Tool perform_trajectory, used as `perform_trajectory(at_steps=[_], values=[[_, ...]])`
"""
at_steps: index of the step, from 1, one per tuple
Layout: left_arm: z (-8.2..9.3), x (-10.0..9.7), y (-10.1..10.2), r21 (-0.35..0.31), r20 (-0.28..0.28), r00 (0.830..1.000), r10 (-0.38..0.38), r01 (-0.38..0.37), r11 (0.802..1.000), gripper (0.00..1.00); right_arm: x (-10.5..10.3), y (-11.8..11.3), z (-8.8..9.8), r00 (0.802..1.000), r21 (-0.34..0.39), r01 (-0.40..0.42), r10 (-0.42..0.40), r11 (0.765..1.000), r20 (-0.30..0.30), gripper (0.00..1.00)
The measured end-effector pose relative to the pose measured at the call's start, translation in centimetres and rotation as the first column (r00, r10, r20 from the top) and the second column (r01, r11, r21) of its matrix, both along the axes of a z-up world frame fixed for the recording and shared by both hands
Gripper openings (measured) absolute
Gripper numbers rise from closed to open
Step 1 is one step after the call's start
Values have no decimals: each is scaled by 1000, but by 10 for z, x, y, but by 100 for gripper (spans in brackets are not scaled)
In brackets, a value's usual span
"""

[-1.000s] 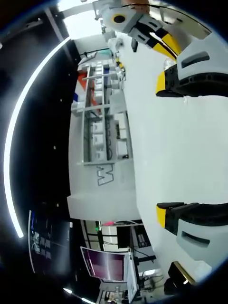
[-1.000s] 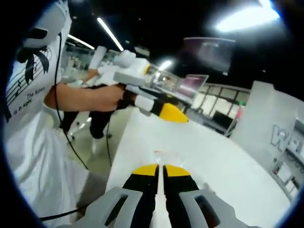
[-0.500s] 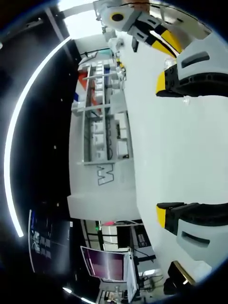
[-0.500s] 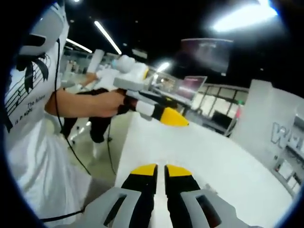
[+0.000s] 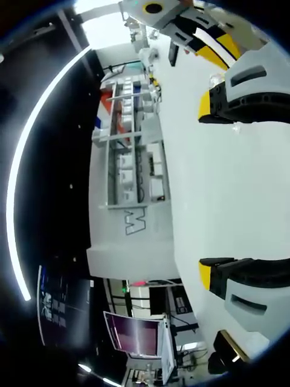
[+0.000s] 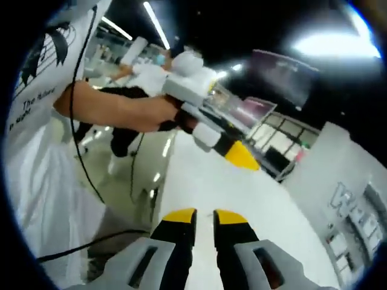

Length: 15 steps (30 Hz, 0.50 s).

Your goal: Open the resealable bag by pulling the two sides of the seal apart until the entire bag opening is separated and visibly accessible.

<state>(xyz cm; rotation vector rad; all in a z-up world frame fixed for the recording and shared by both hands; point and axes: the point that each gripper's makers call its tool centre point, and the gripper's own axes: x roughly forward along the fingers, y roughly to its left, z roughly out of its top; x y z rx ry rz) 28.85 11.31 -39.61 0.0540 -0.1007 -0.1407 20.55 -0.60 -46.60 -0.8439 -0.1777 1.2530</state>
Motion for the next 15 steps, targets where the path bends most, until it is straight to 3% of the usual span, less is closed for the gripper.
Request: perform_trajectory(at_steps=[2,3,15], values=[[1,-1,-1,0,0,1000,-2,2,1000,91,1,3,-1,997,-43,4,0,999,81,8],[1,-1,-1,0,1,1000,-3,3,1000,91,1,4,-1,996,-46,2,2,999,93,8],[14,-7,0,4,22,1000,-17,17,1000,91,15,8,-6,991,-104,30,-16,994,132,3]])
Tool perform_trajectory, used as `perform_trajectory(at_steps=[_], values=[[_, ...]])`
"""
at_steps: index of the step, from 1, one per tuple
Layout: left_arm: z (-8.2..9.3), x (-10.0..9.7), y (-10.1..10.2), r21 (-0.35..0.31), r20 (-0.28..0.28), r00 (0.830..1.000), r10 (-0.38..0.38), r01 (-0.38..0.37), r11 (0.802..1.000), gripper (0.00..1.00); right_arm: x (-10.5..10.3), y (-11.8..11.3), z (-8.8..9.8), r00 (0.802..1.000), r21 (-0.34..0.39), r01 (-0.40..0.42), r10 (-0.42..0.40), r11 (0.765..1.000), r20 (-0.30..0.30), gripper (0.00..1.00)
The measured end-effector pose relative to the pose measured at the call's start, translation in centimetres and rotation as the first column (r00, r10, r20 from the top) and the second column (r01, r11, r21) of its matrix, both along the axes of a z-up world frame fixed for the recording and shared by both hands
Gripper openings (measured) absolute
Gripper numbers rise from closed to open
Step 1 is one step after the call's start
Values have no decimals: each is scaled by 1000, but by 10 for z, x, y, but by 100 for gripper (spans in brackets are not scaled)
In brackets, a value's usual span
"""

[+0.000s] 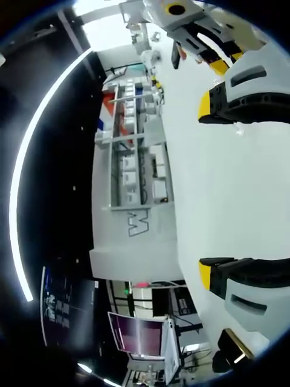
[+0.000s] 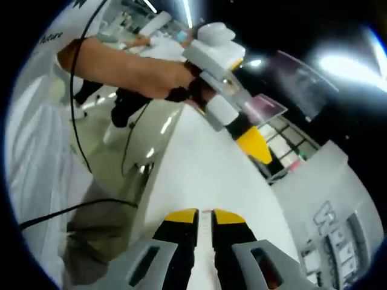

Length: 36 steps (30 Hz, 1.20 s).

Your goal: Open the resealable bag by pulling the two sides of the seal apart until the entire bag opening is separated and visibly accessible.

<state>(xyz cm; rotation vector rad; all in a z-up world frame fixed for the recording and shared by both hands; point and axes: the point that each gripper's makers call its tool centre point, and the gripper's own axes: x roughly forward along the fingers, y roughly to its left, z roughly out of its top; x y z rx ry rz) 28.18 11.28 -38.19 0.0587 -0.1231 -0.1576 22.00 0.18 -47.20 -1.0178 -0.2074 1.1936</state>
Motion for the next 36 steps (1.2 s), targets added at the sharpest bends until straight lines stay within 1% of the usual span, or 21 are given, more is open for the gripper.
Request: perform_trajectory(at_steps=[7,9,12,14,16,18,20,21,22,23,24,25,26,27,28,30,31,32,33,35,36], values=[[0,0,-1,7,-5,1000,-24,24,1000,90,2,0,4,1000,25,3,-2,1000,-25,0],[-1,-2,-3,12,-7,999,-43,44,999,88,2,-1,6,999,36,5,-4,999,-39,0],[-6,-7,-10,32,-12,994,-108,108,994,83,2,-5,10,997,70,14,-8,997,-72,0],[-8,-12,-17,51,-9,988,-151,151,987,77,2,-8,13,996,89,21,-13,996,-89,0],[-11,-18,-25,100,-8,980,-198,198,975,66,5,-13,17,995,109,33,-23,994,-94,0],[-11,-26,-37,159,4,966,-257,253,954,55,7,-18,21,994,127,45,-32,991,-102,0],[-13,-35,-50,239,5,949,-314,304,922,39,9,-21,25,992,150,55,-36,987,-125,0],[-14,-39,-57,297,3,940,-340,324,898,34,10,-23,27,990,160,60,-39,985,-133,0],[-17,-44,-66,377,-3,934,-358,332,865,31,11,-25,29,989,170,66,-42,983,-139,0],[-19,-46,-72,443,-6,933,-359,325,836,29,13,-27,32,988,183,73,-47,980,-147,0],[-22,-48,-77,522,-6,934,-357,307,796,26,14,-29,34,987,194,80,-50,978,-152,0],[-25,-50,-83,595,-10,934,-358,293,748,23,15,-30,36,986,205,85,-53,975,-157,0],[-28,-52,-89,661,-16,931,-365,284,695,21,16,-31,39,985,218,89,-53,972,-165,0],[-31,-53,-94,702,-22,929,-369,277,656,17,17,-32,41,983,232,94,-53,968,-177,0],[-35,-54,-99,758,-30,928,-372,264,597,14,17,-33,43,982,239,97,-54,966,-181,0],[-42,-55,-113,835,-50,920,-389,252,489,9,18,-35,46,980,255,103,-54,961,-191,0],[-46,-53,-117,863,-62,917,-394,248,440,8,19,-36,47,980,263,106,-55,959,-193,0],[-51,-50,-123,898,-76,918,-389,233,374,6,18,-37,48,979,268,108,-56,957,-194,0],[-54,-46,-125,921,-79,922,-378,212,326,5,18,-39,49,979,272,110,-57,956,-197,0],[-57,-38,-127,952,-72,935,-346,168,255,5,18,-41,49,977,280,113,-56,953,-205,0],[-57,-35,-128,960,-65,939,-339,151,234,6,17,-42,48,976,281,115,-56,953,-209,0]])
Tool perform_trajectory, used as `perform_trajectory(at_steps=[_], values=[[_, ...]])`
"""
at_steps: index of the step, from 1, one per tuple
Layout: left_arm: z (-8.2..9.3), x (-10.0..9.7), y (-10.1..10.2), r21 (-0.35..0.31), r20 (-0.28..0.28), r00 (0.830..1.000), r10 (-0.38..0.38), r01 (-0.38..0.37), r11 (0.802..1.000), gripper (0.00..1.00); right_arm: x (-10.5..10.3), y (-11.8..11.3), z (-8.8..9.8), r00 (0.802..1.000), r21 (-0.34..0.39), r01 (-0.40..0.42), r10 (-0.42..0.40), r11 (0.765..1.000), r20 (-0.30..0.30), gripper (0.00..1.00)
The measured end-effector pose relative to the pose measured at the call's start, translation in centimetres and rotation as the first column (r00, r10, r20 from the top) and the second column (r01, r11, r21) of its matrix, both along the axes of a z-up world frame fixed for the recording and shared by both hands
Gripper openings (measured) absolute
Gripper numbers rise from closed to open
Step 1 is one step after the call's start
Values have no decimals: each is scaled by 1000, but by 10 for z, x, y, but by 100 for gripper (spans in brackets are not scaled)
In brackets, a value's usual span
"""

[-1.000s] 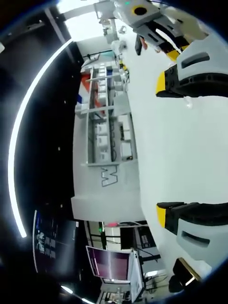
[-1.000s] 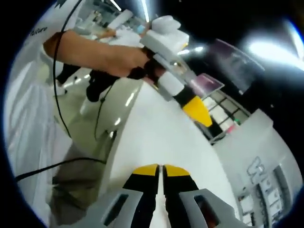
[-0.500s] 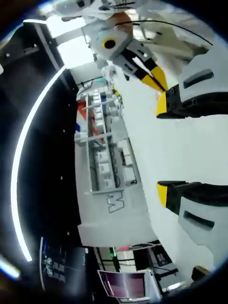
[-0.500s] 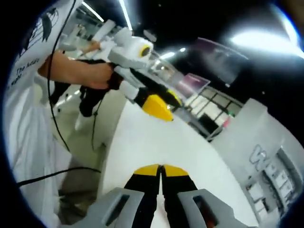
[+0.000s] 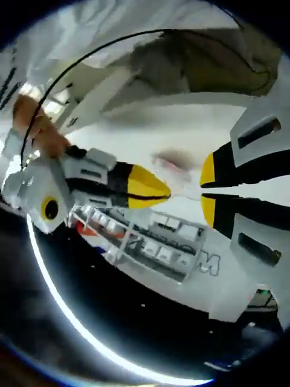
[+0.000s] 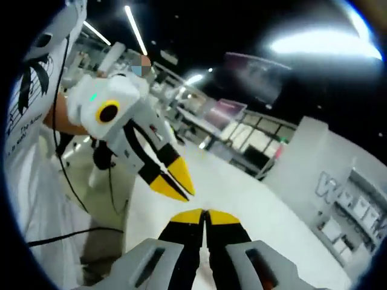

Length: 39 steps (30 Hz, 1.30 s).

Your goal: Open the resealable bag by pulling the two sides of the seal apart until the entire bag opening is separated and visibly accessible.

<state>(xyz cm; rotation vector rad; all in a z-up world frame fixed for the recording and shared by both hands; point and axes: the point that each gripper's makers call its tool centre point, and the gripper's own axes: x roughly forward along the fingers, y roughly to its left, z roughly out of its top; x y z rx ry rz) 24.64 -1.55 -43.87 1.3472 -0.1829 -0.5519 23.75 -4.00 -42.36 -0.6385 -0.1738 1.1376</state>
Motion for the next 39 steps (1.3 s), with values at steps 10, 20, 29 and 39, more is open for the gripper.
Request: perform_trajectory(at_steps=[10,20,29,39], values=[[-5,10,-11,133,106,994,14,-28,991,7,3,-3,1,1000,21,5,-5,1000,-9,0],[3,11,-18,165,174,985,-3,-27,986,8,1,-2,0,1000,20,3,-2,1000,-15,0],[8,11,-18,161,187,982,-3,-28,987,12,4,-3,1,1000,23,10,-10,1000,-21,0],[4,13,-21,173,168,986,-13,-16,985,6,-1,-1,-2,1000,11,-1,1,1000,-22,0]])
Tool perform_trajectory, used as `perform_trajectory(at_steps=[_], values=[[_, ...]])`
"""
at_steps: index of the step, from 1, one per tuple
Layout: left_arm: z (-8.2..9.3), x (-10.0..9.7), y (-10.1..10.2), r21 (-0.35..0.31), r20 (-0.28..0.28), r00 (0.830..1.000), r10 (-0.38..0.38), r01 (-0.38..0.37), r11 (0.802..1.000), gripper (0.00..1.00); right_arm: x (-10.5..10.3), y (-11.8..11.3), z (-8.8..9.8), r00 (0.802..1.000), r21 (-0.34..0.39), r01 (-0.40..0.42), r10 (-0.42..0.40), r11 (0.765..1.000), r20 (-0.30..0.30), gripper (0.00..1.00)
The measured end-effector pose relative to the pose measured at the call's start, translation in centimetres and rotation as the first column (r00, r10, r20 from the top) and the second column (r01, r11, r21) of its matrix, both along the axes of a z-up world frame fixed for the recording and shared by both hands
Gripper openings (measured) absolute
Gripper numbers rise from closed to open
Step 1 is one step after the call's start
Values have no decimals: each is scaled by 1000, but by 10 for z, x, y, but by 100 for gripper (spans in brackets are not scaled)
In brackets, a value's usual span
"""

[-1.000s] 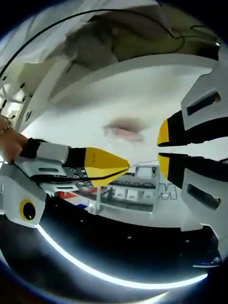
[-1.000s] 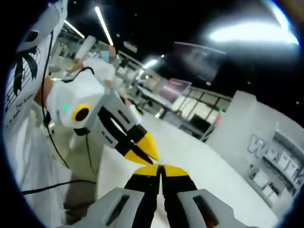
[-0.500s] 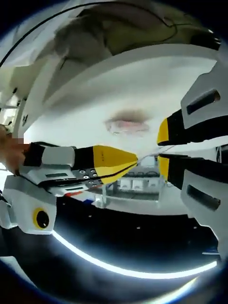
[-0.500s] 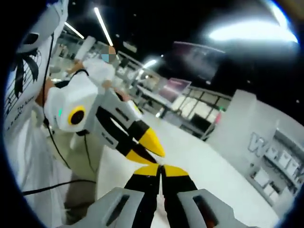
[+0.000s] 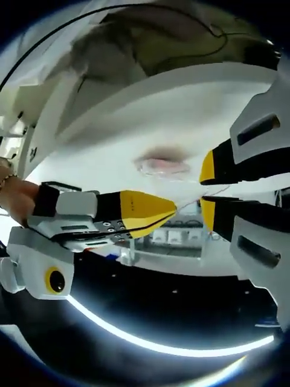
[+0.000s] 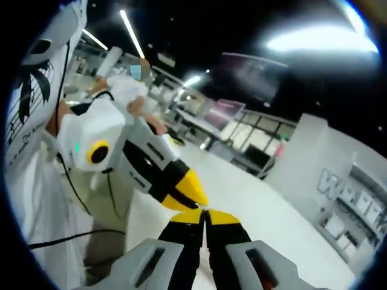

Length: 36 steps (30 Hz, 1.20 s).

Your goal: Open the resealable bag by pulling the two sides of the seal apart until the entire bag opening is separated and visibly accessible.

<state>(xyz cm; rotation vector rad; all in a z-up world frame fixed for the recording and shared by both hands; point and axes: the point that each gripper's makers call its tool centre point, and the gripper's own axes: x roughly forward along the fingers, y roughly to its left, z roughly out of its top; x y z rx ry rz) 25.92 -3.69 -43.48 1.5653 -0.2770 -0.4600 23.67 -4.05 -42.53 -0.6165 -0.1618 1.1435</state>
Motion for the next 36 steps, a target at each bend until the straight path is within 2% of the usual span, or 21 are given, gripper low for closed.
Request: perform_trajectory(at_steps=[36], values=[[6,0,3,16,30,999,14,-15,1000,2,-3,-3,-4,1000,3,20,-20,1000,-12,0]])
